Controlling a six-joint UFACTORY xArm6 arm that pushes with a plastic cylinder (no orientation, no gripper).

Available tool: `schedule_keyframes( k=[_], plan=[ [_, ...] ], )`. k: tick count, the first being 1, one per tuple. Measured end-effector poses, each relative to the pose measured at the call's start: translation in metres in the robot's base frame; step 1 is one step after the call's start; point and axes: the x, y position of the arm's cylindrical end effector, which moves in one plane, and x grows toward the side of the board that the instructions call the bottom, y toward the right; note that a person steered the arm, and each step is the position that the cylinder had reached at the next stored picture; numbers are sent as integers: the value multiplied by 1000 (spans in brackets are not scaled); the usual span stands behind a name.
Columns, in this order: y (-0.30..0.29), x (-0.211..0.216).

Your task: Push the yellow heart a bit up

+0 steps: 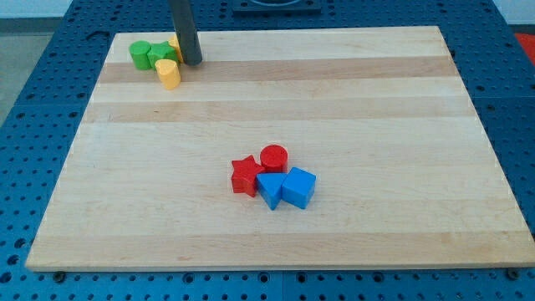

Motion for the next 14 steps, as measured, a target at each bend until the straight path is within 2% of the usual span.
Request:
schedule_keyframes(
  k=[2, 3, 6, 8, 10, 11, 12, 13, 14],
  plan=[
    [-11, 53],
    [-47, 67],
    [-60, 46],
    [-20, 38],
    [-21, -1],
    [-23, 9],
    [-14, 53],
    [-10, 43],
    [-10, 0]
  ],
)
